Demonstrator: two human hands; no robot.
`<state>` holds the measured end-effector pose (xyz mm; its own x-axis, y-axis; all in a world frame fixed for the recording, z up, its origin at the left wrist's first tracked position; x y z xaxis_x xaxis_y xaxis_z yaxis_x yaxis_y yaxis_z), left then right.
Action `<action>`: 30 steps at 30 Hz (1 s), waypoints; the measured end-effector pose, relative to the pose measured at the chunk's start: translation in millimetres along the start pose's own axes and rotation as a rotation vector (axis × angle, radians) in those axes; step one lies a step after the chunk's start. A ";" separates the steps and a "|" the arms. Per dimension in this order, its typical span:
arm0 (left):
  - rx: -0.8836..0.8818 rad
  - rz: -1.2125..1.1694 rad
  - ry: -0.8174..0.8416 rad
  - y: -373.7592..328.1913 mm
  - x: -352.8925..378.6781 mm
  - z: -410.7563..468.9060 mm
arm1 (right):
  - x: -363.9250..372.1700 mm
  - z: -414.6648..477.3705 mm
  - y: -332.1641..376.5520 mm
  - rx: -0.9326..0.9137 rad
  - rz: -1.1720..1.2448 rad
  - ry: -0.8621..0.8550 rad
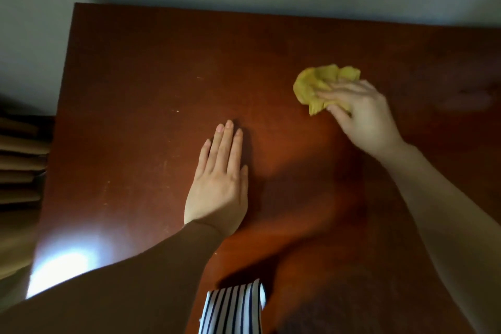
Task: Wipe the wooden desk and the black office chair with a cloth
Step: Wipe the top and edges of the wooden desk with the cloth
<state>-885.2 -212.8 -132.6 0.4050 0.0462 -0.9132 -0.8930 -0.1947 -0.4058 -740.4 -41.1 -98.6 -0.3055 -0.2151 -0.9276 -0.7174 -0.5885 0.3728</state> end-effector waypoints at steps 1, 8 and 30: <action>0.004 -0.014 0.002 -0.5 0.2 0.9 | -1.5 14.6 -5.6 0.042 0.007 -0.020; 0.011 -0.047 -0.013 0.1 0.7 0.9 | 9.8 98.6 1.7 0.246 0.051 -0.173; 0.002 -0.012 0.003 0.8 1.1 1.3 | 33.8 -75.9 54.3 0.281 0.234 -0.267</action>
<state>-885.7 -211.6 -133.9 0.4160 0.0457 -0.9082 -0.8884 -0.1926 -0.4166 -742.2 -139.5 -111.6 -0.6044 -0.0871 -0.7919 -0.7403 -0.3058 0.5987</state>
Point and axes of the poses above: each hand's wrist, its own z-axis towards the middle knuckle, its own x-axis out of the palm, y = z × x, the point moved 10 cm from there along z, towards the middle knuckle, and after that the axes turned 1 degree about y, right-handed, at the moved point
